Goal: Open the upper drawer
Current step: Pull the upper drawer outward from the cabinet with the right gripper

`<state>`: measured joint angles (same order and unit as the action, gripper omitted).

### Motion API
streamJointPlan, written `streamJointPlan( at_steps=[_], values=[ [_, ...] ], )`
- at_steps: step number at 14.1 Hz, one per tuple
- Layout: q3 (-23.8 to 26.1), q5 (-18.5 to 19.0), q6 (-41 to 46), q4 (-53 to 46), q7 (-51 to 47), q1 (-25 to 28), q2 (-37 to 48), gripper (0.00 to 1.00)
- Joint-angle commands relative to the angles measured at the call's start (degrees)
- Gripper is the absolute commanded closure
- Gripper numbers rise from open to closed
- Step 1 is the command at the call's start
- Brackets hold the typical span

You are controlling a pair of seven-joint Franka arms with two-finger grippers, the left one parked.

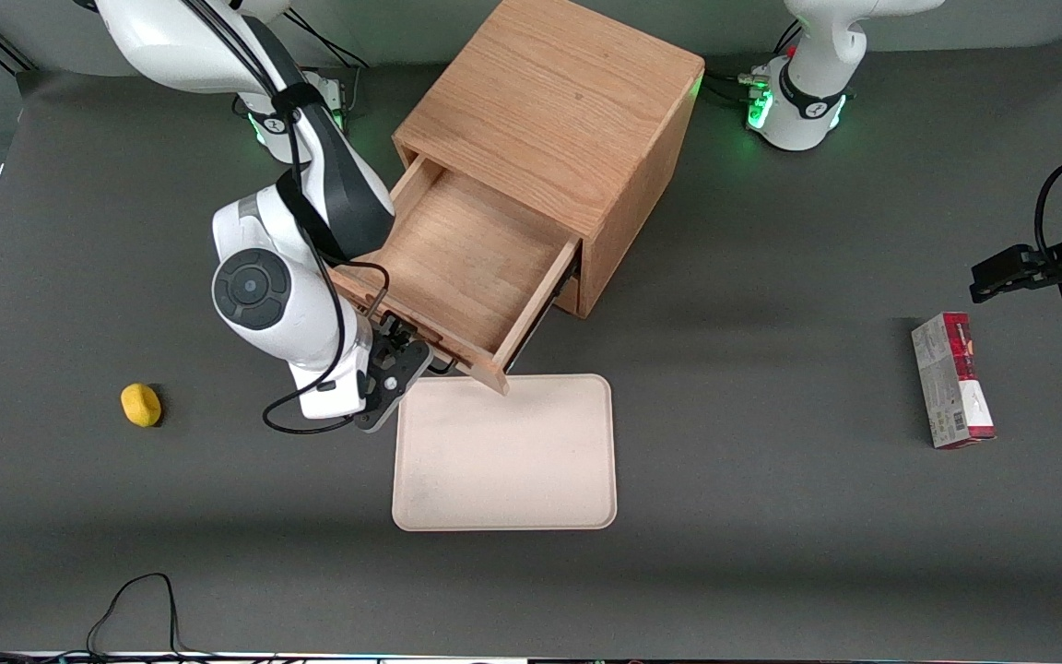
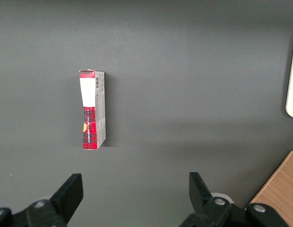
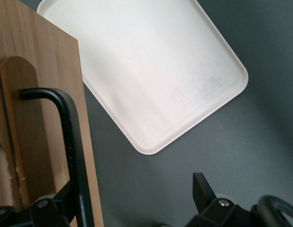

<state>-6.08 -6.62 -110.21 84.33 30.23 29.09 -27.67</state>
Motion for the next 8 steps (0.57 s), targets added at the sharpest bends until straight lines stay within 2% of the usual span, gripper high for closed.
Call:
streamJointPlan(
  at_steps=[1,5,8],
  values=[
    [0.1,-1.0,0.5,-3.2,1.1,-1.4,-1.9,0.00],
    [0.2,-1.0,1.2,-3.8,0.9,-1.4,-1.2,0.00],
    [0.1,-1.0,7.9,-10.5,0.5,-1.5,-0.9,0.00]
  ],
)
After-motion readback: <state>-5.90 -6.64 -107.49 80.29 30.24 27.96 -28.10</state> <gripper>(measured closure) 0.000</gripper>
